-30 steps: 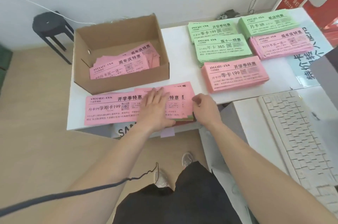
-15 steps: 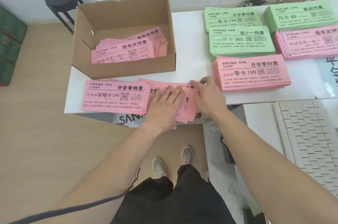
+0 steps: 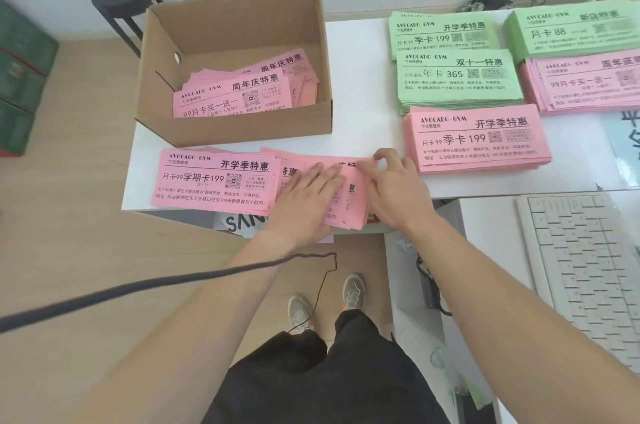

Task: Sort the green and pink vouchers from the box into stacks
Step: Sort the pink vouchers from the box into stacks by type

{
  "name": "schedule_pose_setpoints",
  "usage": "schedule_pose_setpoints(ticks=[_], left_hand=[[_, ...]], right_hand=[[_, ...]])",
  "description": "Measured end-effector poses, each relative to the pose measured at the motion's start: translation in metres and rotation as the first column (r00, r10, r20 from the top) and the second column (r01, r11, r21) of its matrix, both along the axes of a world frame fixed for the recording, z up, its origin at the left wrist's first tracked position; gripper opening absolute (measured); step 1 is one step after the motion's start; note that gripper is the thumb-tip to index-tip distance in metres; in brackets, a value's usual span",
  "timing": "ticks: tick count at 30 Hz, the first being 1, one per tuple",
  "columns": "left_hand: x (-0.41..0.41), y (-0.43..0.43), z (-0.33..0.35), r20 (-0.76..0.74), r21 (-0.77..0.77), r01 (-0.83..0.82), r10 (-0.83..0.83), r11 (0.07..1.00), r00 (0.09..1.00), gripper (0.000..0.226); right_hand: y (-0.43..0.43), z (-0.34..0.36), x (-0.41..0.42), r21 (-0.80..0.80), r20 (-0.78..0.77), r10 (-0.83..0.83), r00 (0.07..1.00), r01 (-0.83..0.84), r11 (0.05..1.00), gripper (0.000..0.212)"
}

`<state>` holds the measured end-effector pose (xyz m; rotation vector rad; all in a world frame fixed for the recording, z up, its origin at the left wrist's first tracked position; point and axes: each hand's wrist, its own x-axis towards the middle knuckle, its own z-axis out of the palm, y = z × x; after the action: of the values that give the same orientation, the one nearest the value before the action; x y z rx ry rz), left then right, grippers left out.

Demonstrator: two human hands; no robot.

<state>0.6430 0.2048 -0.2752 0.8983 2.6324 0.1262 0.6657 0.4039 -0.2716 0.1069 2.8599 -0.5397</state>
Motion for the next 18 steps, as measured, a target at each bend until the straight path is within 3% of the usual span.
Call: schedule_pose_setpoints(ticks=[12, 18], left_hand=[[0.003, -0.006, 0.003, 0.024, 0.007, 0.022, -0.023, 1.000, 0.999, 0.088], [-0.006, -0.010, 0.003, 0.060, 0.050, 0.010, -0.013, 0.999, 0.998, 0.092]], right_hand=[[-0.016, 0.008, -0.035, 0.065, 0.134, -0.066, 0.989, 0.057, 0.996, 0.054], [-0.008, 0.012, -0.057, 0.057, 0.106, 0.000, 0.994, -0.006, 0.998, 0.044]])
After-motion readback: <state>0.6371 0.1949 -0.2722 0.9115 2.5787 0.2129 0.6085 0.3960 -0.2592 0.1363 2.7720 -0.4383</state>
